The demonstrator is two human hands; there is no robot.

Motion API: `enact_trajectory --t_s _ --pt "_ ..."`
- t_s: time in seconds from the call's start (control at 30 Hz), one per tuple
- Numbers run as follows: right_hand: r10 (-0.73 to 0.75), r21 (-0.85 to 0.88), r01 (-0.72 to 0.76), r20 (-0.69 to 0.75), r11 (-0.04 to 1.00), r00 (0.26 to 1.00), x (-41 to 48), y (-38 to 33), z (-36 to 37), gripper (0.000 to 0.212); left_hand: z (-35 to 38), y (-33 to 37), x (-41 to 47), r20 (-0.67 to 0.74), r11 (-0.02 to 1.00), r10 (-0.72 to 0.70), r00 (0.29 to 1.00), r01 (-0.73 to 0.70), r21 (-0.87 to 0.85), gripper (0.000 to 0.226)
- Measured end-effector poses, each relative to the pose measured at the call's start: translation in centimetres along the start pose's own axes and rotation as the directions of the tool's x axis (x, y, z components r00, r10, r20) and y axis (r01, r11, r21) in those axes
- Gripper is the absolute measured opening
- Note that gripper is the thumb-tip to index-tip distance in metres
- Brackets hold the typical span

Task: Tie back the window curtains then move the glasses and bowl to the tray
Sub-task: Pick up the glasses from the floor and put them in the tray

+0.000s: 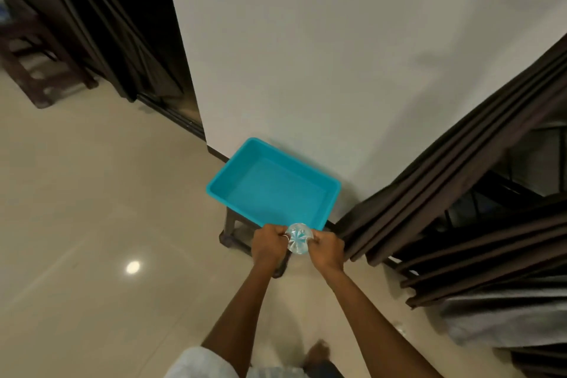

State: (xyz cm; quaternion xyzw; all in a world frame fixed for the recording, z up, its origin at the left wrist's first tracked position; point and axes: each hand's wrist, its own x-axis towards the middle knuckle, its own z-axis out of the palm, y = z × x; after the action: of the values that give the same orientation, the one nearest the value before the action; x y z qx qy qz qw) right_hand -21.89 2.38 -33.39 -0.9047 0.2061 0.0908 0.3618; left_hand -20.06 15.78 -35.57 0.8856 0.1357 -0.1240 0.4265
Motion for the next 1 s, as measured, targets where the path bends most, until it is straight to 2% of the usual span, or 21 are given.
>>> enact_trajectory --t_s 0.13,0.3,0.47,0.6,0.77,0.93,1.0 --pt "-0.010 -0.017 0.010 0.003 1.000 1.000 2.0 -2.6 1.8 0.016 -2.1 -0.5 3.3 0.002 1.000 0.006 1.000 -0.006 0.005 0.015" --pt "0.045 0.034 -0.046 0.018 0.998 0.999 5.9 -5.0 3.8 0.019 -3.8 -0.4 8.0 0.019 0.999 0.027 0.999 -0.028 0.030 0.016" --pt "0.101 0.123 -0.105 0.042 0.987 0.994 10.8 -7.4 6.2 0.018 -5.3 0.5 13.0 0.032 0.995 0.012 0.999 -0.015 0.100 0.027" --pt "0.140 0.137 -0.155 0.114 0.978 0.984 13.6 -9.0 7.2 0.022 -6.0 1.6 17.1 0.106 0.989 0.021 0.994 -0.037 0.146 0.042" --pt "0.265 0.246 -0.299 0.162 0.922 0.951 16.7 -10.1 7.8 0.043 -5.7 1.9 21.3 0.241 0.984 0.026 0.970 -0.068 0.167 0.020" --pt "0.326 0.262 -0.380 0.226 0.887 0.918 20.5 -11.6 9.5 0.042 -5.8 1.6 26.3 0.327 0.989 -0.020 0.945 -0.029 0.143 0.029" --pt "0.342 0.245 -0.408 0.272 0.879 0.900 22.3 -12.5 10.4 0.046 -5.9 1.0 28.6 0.364 0.989 -0.048 0.930 -0.005 0.145 0.020"
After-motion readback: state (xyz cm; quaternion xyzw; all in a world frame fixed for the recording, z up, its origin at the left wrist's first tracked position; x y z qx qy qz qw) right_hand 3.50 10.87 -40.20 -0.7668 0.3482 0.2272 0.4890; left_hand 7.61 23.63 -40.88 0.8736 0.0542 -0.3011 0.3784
